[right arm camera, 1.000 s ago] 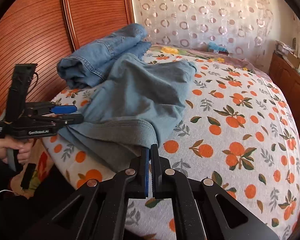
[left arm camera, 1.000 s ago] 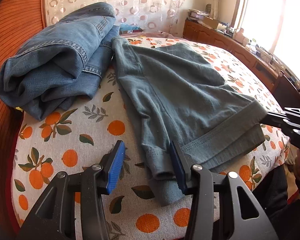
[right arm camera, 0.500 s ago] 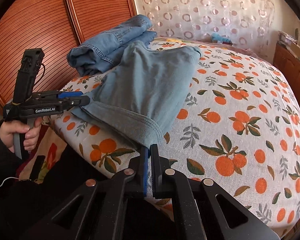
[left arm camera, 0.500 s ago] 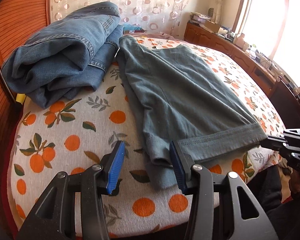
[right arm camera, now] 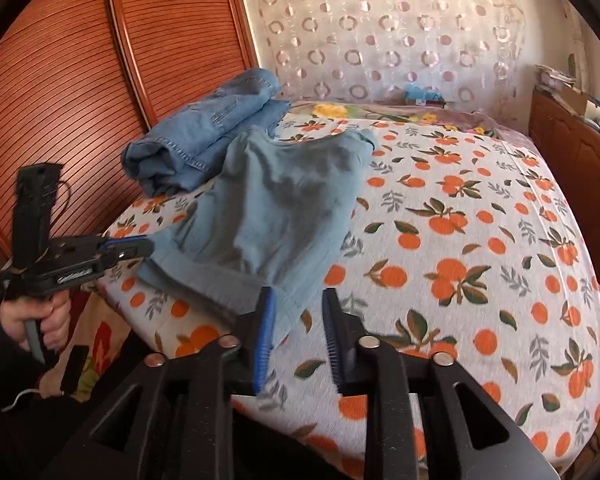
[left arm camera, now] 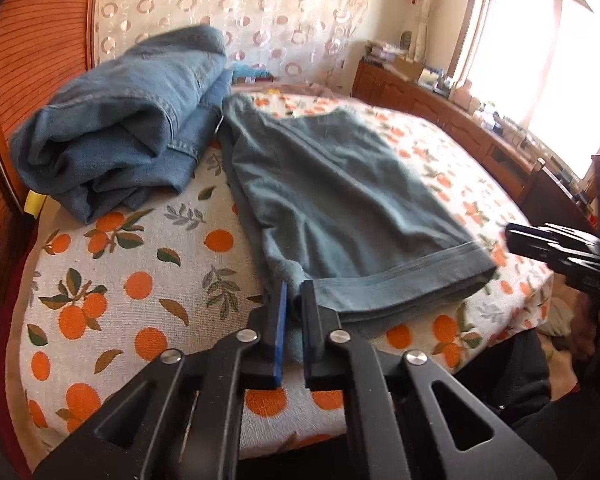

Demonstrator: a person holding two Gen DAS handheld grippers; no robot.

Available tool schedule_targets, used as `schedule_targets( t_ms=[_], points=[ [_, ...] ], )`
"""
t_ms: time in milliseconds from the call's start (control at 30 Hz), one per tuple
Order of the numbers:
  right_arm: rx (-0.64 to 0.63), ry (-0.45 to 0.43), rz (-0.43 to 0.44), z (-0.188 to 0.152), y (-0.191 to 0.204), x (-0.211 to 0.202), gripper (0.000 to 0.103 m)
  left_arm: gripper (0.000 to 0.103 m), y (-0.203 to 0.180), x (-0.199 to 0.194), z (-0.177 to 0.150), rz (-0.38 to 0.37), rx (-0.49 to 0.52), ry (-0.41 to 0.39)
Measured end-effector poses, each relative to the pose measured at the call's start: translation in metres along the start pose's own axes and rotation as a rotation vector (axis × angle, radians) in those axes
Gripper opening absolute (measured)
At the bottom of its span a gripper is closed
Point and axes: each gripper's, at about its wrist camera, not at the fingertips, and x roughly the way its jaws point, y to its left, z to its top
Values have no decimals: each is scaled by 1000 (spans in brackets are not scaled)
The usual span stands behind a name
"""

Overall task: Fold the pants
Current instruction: 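Release the pants with both grippers and smooth the folded pants flat, then position both open grippers at the hem end of the folded grey-blue pants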

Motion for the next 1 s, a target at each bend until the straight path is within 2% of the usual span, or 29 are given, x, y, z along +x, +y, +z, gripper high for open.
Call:
schedule_targets(
  t_ms=[233, 333, 467, 533, 567, 867, 1000],
  points=[
    [27, 33, 14, 2, 7, 29, 30, 7, -5, -4, -13, 42, 18, 44],
    [26, 44, 16, 3, 9, 36, 31, 12, -1, -3, -14, 45, -2, 54],
    [20, 66, 4, 3, 10, 46, 33, 27, 3, -11, -7, 19, -17, 21],
    [27, 75, 1, 2, 9, 51, 33, 43, 4, -15, -3, 31, -15, 5],
    [29, 76, 2, 2, 9, 51, 33, 45, 5, -16, -1, 32, -17, -1],
    [34, 86, 10, -3, 10, 57, 33, 45, 7, 0, 17, 35, -47, 5],
    [34, 84, 9, -5, 9, 56, 33, 45, 6, 13, 10, 50, -43, 55]
  ],
)
